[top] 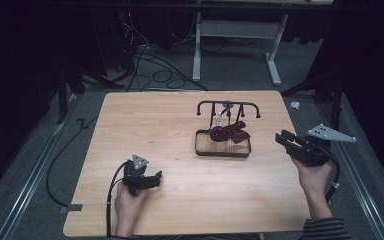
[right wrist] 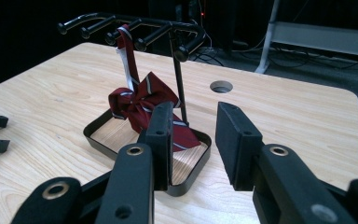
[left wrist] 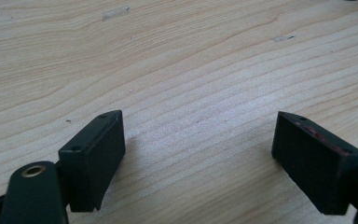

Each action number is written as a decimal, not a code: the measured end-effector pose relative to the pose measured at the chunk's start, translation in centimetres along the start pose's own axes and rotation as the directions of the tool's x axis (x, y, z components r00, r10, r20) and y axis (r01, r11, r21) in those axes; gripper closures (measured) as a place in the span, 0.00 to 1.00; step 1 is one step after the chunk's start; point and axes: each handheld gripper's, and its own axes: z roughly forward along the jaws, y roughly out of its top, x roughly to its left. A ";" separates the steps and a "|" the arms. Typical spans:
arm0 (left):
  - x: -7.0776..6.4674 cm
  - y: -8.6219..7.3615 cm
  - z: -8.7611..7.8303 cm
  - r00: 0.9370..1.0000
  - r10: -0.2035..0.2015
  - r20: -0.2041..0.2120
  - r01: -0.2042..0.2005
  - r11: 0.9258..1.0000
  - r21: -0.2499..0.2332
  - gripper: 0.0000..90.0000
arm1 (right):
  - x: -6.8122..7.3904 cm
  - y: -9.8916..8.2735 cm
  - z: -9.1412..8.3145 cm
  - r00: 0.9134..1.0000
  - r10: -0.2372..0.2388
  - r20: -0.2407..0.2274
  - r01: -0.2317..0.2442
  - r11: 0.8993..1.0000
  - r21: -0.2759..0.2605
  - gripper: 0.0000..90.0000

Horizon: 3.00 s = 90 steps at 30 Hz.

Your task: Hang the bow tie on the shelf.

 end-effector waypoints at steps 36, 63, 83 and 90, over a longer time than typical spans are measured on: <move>0.0 0.0 0.0 1.000 0.000 0.000 0.000 1.000 0.000 0.20 | -0.1 -3.7 -1.4 0.999 0.031 0.016 -0.031 0.999 0.015 0.76; 0.0 0.0 0.0 1.000 0.001 0.000 -0.001 1.000 0.000 0.20 | -0.2 -6.3 -0.7 0.998 0.069 0.009 -0.070 0.995 0.065 0.76; 0.0 0.0 0.0 1.000 0.001 -0.001 -0.001 1.000 0.000 0.20 | 0.0 -7.1 0.8 0.998 0.069 -0.005 -0.068 0.992 0.108 0.76; 0.0 0.0 0.0 1.000 0.001 -0.001 -0.001 1.000 0.000 0.20 | 0.1 -7.4 1.3 0.997 0.071 -0.005 -0.070 0.989 0.129 0.76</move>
